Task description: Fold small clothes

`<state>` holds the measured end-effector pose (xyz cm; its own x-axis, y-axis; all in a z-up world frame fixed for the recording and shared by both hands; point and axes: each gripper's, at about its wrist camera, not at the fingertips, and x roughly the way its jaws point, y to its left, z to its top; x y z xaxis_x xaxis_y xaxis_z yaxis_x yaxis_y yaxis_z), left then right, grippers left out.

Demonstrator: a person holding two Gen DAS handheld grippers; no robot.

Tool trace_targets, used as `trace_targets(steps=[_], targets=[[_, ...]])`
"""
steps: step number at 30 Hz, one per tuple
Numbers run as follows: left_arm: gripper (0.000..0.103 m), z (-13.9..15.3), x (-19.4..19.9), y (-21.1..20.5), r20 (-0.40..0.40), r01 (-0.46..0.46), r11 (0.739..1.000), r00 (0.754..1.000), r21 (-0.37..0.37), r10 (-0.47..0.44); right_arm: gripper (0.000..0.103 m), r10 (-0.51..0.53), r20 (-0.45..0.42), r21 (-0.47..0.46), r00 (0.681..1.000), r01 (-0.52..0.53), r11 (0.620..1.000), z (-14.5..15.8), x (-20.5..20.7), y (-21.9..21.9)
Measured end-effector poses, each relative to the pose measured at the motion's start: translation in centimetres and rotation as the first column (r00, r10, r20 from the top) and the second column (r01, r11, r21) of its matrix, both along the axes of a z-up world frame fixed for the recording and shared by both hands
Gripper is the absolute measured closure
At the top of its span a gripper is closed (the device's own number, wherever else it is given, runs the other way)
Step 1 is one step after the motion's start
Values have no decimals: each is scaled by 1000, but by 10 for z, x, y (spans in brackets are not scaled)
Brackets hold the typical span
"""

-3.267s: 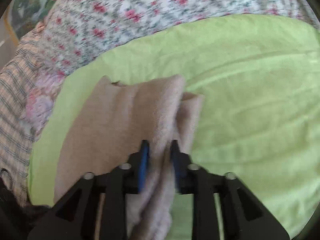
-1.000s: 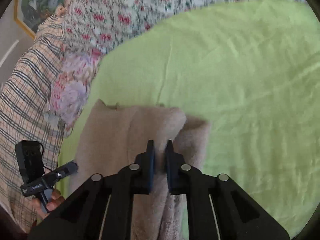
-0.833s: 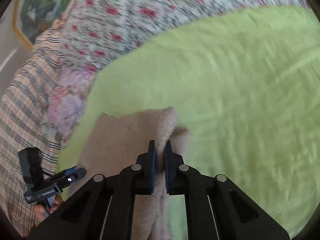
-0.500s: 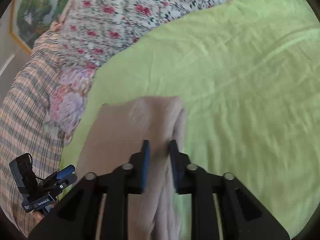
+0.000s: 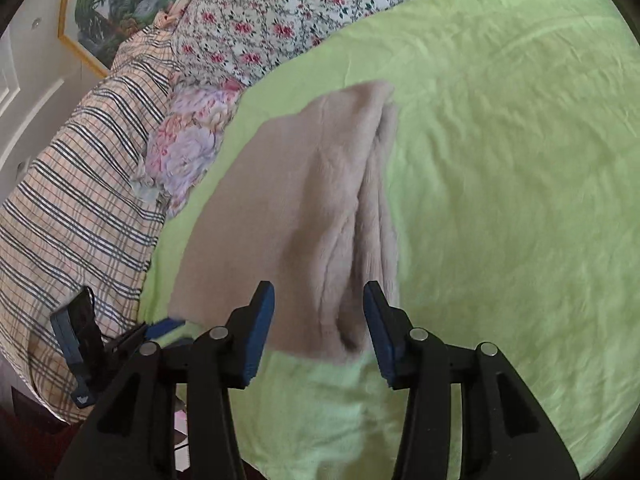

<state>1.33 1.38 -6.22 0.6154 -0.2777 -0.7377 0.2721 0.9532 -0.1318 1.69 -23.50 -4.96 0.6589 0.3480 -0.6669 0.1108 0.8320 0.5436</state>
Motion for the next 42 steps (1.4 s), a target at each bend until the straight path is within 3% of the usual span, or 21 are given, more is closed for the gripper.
trace_targets(steps=[2,7,10,11,12,13,15,17,19,23,26,27,30,35,38,42], targets=[[38,-1,9,0,15,-28,1000,999,-15,28,55,-1,6,19,1000,1,1000,-2,1,1],[38,-22,22,-8,32,-108,985,994,137,104,55,25,36,37,999,-26,999,-7,6,9],[42,-20,22,7,1,-160,987,987,31,160,60,46,30,16,999,-46,999,-13,10,16],[46,-16,22,10,10,-178,984,984,17,177,67,49,26,4,998,-49,999,-14,12,18],[56,-11,21,10,26,-188,982,982,10,188,89,48,14,-8,999,-48,999,-15,14,18],[62,-8,22,9,39,-192,981,981,10,192,96,42,-5,-13,999,-43,999,-16,16,17],[91,-4,23,2,42,-183,983,982,22,182,97,32,19,11,999,-32,999,-6,13,10],[92,-4,20,-6,38,-200,977,979,68,198,97,34,124,31,992,-38,999,20,0,3],[93,-7,15,-14,53,-207,971,978,122,202,97,40,162,3,986,-41,999,33,-8,-3],[94,-18,16,-14,13,-216,968,976,128,216,97,17,10,-119,1000,-16,993,7,-1,-7],[94,-15,14,-13,6,-219,969,975,118,220,97,14,-51,-182,999,-23,983,-8,3,1],[94,-18,15,-10,-14,-223,969,974,102,225,97,6,-63,-177,998,-17,984,-12,4,2],[94,-26,24,14,-102,-254,966,963,-39,249,97,1,-76,-184,997,-15,983,-14,8,5],[93,-36,31,51,-230,-310,908,941,-283,250,97,16,-72,-216,997,-31,976,-14,6,13],[92,-41,31,57,-256,-313,887,938,-340,233,97,2,-72,-193,997,-16,981,-20,7,8],[90,-35,24,54,-249,-259,912,951,-319,183,94,2,-63,-177,998,-14,984,-14,1,8]])
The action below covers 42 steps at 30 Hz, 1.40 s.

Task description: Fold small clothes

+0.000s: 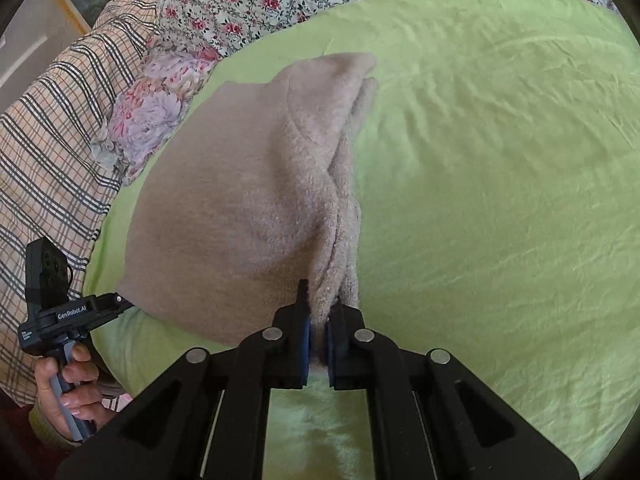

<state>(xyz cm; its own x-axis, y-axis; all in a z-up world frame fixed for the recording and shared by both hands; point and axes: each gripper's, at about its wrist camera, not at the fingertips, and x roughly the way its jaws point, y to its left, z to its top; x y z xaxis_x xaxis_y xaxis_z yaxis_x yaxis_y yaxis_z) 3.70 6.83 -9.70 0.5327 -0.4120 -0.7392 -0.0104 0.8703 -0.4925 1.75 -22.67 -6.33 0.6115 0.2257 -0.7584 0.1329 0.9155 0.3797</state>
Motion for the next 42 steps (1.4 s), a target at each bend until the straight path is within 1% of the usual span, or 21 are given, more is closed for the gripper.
trace_targets(steps=[2,3,5,7,9,11,14,15,18,20,22,24,26,27,30,32,34,36,38,40,42], targets=[[90,8,-7,-3,19,39,998,999,57,-41,94,-4,4,-4,1000,4,1000,7,-4,0],[93,16,-15,-5,41,65,993,997,95,-69,93,-8,10,-5,1000,8,1000,12,-8,-1],[93,29,-28,-5,84,106,989,990,106,-115,92,-18,37,10,999,18,1000,23,-15,-7],[93,46,-36,-6,135,154,984,977,94,-166,92,-38,74,29,997,36,999,35,-21,-13],[92,64,-38,-9,196,191,976,958,101,-208,91,-55,100,46,993,50,998,45,-19,-19],[92,73,-31,-15,233,219,968,942,123,-243,91,-63,123,67,990,55,996,54,-8,-21],[92,83,-8,-32,270,248,958,921,145,-280,91,-53,144,59,988,45,997,61,18,-19],[92,86,2,-37,288,267,953,910,142,-298,92,-48,143,56,989,40,998,62,30,-17],[92,86,20,-41,314,303,946,892,115,-324,91,-11,134,81,991,0,997,59,62,-10],[92,76,33,-46,279,301,943,902,140,-329,92,28,104,80,994,-37,996,50,82,-4],[93,58,39,-47,227,280,936,918,213,-326,91,25,27,50,999,-27,998,35,99,-4],[94,42,40,-44,194,273,928,926,253,-325,92,11,-37,67,999,-8,998,14,114,-9],[95,25,40,-40,161,283,924,930,256,-329,100,-8,-49,76,999,12,997,1,124,-16],[95,20,38,-38,161,273,929,934,249,-318,103,-18,-39,75,999,21,997,-3,128,-18],[95,17,35,-42,167,253,929,938,270,-304,103,-25,-27,79,999,27,996,-2,132,-18],[95,19,33,-42,161,245,934,943,259,-292,103,-30,-18,67,999,31,997,6,124,-15],[95,22,29,-40,162,248,939,943,237,-290,99,-26,-6,44,1000,26,999,16,112,-8],[95,23,21,-38,165,257,940,941,224,-297,99,-11,14,4,1000,11,1000,29,89,2],[95,25,13,-39,163,266,940,939,214,-303,99,19,34,-11,999,-19,1000,38,67,14],[95,24,6,-39,158,271,937,938,220,-308,99,37,18,-30,999,-36,999,38,45,25],[95,22,2,-40,153,272,934,938,230,-311,99,40,-13,-40,999,-41,998,29,24,27]])
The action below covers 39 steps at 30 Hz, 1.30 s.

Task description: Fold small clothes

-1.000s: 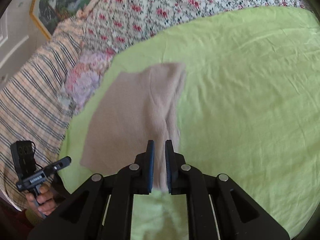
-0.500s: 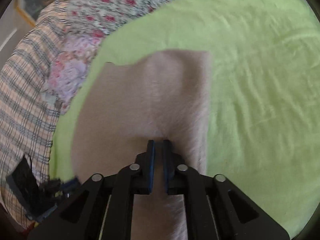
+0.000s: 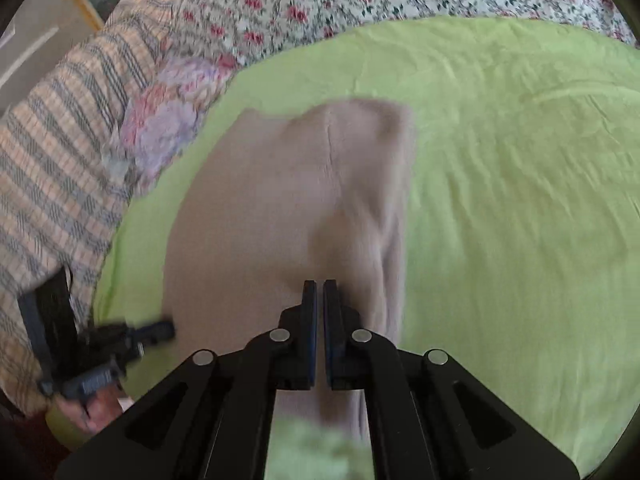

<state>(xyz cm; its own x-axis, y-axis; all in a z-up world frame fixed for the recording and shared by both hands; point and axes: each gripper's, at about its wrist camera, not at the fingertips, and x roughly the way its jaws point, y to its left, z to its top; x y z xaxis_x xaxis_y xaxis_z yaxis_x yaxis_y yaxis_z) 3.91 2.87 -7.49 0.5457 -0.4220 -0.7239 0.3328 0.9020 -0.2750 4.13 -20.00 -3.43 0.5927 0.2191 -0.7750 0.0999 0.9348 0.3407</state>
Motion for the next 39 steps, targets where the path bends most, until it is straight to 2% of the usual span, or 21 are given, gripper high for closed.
trace_targets(steps=[3,4,6,9,11,13,15,18,19,20,22,24,27,30,32,34,36,37,39], targets=[[95,-3,-1,0,-12,-4,1000,1000,-6,4,99,-30,-57,-38,998,28,999,-17,-17,-6],[95,-2,0,0,-17,-6,1000,1000,-9,6,99,-38,-55,-1,998,39,999,-19,-19,-12],[94,3,0,1,-22,-9,1000,1000,-15,9,99,-63,-31,55,998,65,996,-14,-17,-21],[89,19,-1,6,14,-22,1000,1000,-14,22,98,-106,25,63,994,104,993,1,-4,-38],[86,27,2,13,28,-38,999,999,-36,39,91,-135,49,84,990,131,988,5,12,-49],[85,23,7,13,14,-54,998,998,-23,55,67,-167,57,143,984,158,977,4,34,-62],[86,14,10,12,-12,-60,998,998,-4,60,62,-191,61,185,980,177,967,2,52,-70],[86,8,9,10,-20,-58,998,998,1,59,64,-162,18,208,987,155,966,-9,84,-68],[86,7,9,9,-20,-59,998,998,7,59,89,-159,-7,167,987,158,973,-13,92,-65],[86,7,10,8,-21,-59,998,998,7,59,94,-162,-6,131,987,162,978,-12,95,-63],[86,6,12,8,-25,-54,999,998,-1,54,94,-181,-20,85,983,182,980,-16,100,-62],[86,3,14,6,-31,-53,999,998,5,53,94,-190,-42,95,981,193,977,-22,98,-64],[86,4,16,5,-31,-54,999,998,7,54,88,-221,9,83,975,219,972,-3,76,-59],[86,5,14,5,-31,-53,999,998,3,53,88,-158,102,97,982,148,984,22,40,-39],[86,4,14,5,-31,-53,999,998,-3,53,88,-74,97,63,993,68,996,26,17,-13],[86,4,13,3,-27,-54,999,998,3,54,88,-31,45,6,999,31,999,14,3,3],[86,3,12,2,-23,-53,998,998,15,53,88,-58,-56,-114,997,51,992,-12,0,8],[86,2,12,0,-25,-51,998,998,23,52,90,-74,-72,-123,995,65,990,-25,-2,4],[86,3,10,-4,-28,-52,998,998,39,53,91,-114,-46,-57,992,111,992,-31,-7,-7]])
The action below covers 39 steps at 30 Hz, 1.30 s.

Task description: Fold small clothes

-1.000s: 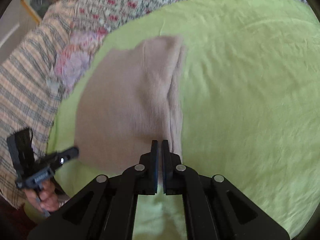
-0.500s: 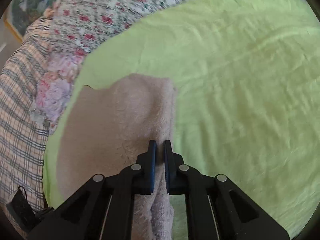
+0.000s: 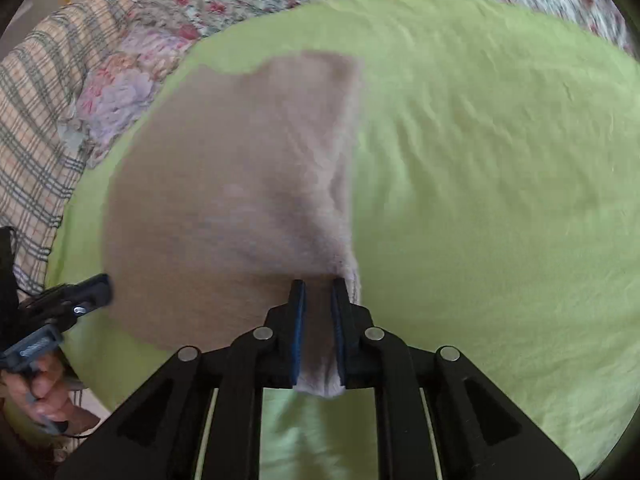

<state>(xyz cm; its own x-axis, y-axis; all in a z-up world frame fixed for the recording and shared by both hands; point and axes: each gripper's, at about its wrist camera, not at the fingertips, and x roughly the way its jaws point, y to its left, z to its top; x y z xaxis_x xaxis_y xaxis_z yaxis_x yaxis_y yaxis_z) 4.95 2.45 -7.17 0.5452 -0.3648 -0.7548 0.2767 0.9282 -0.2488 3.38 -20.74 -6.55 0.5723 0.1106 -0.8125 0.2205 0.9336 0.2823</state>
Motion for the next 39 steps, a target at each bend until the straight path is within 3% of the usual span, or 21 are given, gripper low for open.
trace_targets(steps=[2,8,13,16,18,23,26,31,39], targets=[[85,2,-3,-2,0,-6,1000,1000,21,6,91,-15,18,36,1000,15,999,8,-6,-3],[73,7,-21,0,-11,-1,1000,1000,25,1,86,7,36,14,999,-8,1000,24,-34,3],[61,14,-35,3,-3,-6,999,1000,42,6,64,0,61,39,998,-2,999,33,-55,6],[54,18,-41,8,13,-14,998,1000,61,14,63,4,71,42,997,-7,999,36,-64,10],[42,21,-43,10,23,-22,997,1000,76,20,61,10,69,41,998,-13,999,36,-69,13],[30,24,-54,12,46,-27,991,999,133,21,55,33,54,33,998,-35,999,35,-77,22],[21,24,-62,11,51,-25,987,999,157,18,46,62,53,22,997,-63,998,35,-82,32],[21,21,-67,14,36,-32,983,999,178,26,32,109,66,-4,992,-109,994,35,-87,47],[19,26,-51,18,57,-112,965,993,238,101,25,109,84,-20,991,-107,994,37,-76,50]])
